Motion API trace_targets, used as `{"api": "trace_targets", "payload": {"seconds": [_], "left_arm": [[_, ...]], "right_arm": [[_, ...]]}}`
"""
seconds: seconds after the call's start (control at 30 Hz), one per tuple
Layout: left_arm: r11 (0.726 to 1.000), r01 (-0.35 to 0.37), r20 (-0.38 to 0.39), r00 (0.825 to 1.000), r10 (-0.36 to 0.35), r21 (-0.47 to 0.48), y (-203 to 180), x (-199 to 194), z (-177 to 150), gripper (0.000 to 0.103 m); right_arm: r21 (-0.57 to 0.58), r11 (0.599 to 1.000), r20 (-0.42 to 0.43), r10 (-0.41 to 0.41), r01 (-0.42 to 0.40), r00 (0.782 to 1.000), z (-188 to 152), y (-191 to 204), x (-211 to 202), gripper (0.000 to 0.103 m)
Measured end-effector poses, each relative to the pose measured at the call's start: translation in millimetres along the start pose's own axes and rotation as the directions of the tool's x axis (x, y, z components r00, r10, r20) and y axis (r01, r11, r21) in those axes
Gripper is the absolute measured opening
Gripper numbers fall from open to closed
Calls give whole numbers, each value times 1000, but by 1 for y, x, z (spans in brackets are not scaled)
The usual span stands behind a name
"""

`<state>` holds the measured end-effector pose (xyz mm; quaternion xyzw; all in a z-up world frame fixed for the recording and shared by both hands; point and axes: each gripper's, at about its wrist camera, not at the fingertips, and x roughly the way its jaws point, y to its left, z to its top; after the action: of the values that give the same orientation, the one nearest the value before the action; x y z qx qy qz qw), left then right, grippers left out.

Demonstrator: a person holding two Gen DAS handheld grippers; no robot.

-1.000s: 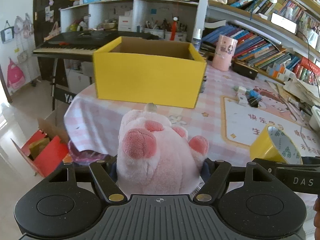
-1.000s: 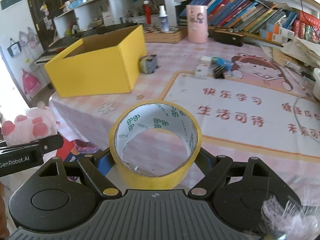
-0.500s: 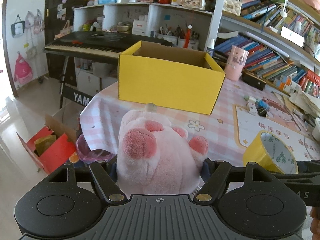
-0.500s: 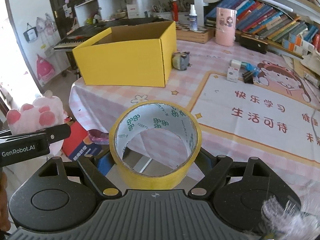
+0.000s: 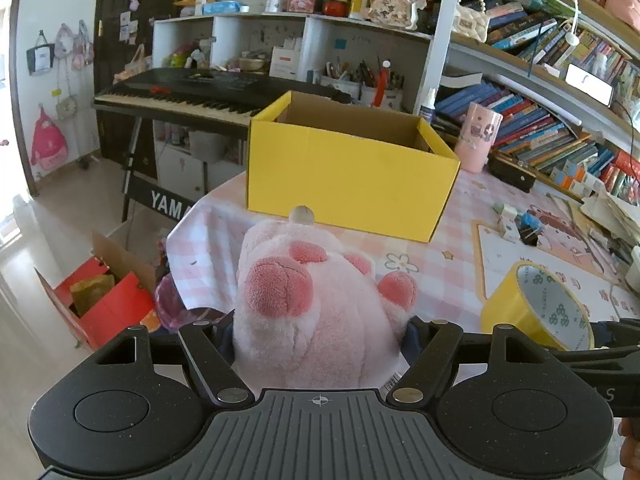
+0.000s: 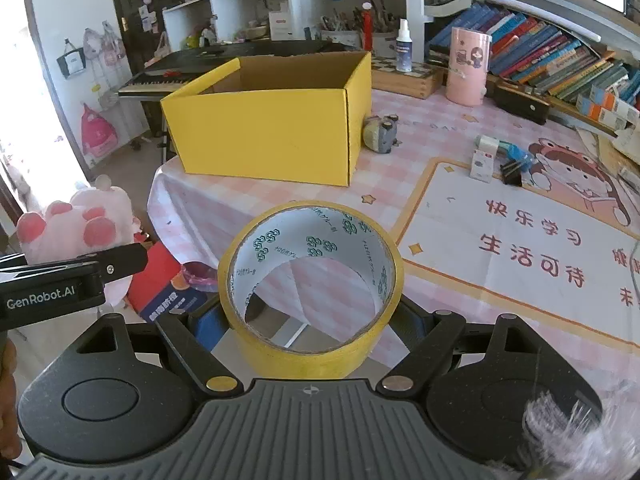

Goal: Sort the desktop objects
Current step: 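Lift the pig with the left tool while the right tool carries the tape toward the yellow box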

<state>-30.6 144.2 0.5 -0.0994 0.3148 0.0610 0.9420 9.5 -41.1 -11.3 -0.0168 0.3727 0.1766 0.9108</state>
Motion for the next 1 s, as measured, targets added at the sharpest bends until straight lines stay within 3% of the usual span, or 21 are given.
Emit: {"api": "trace_targets", "payload": {"seconds": [0.73,1.0], "left_arm": [[1000,-21,-8,1000,21,0,2,13,8,75],[999,-44,40,998,44,-8,7,25,30,75]], "right_arm": [[-29,999,-2,20,-20,1000,13,6,12,82],[-63,997,56,50,-47,997,38,11,25,82]]}}
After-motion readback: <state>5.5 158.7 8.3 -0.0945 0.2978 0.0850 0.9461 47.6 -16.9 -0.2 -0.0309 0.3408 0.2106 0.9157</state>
